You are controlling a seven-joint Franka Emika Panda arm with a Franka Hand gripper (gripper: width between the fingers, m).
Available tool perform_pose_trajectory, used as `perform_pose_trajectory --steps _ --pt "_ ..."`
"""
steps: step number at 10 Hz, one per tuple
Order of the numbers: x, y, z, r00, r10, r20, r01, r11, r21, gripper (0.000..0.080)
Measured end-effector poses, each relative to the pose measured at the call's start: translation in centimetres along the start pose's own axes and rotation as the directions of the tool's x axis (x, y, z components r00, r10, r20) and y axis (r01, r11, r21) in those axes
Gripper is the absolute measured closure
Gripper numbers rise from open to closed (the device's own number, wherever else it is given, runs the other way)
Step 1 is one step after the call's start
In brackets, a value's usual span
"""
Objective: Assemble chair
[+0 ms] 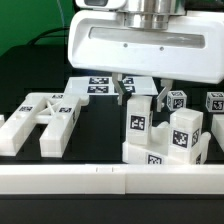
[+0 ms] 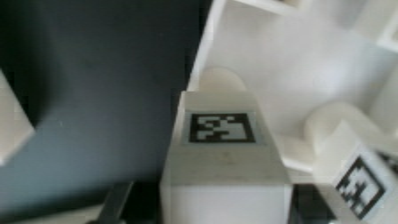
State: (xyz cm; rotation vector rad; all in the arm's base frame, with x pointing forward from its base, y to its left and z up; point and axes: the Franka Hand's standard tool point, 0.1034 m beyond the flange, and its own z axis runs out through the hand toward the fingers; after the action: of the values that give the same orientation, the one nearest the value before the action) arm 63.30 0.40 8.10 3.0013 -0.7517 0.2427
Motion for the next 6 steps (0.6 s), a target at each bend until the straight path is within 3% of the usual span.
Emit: perform_pose_trajectory --steps 4,6 --pt "0.24 -0.11 0.20 0.906 0.424 -0.003 -0.424 0.906 0.011 0.0505" --pt "0.27 -0.22 0.22 0.779 0.627 0.018 -0.628 0.778 0.024 0.0505"
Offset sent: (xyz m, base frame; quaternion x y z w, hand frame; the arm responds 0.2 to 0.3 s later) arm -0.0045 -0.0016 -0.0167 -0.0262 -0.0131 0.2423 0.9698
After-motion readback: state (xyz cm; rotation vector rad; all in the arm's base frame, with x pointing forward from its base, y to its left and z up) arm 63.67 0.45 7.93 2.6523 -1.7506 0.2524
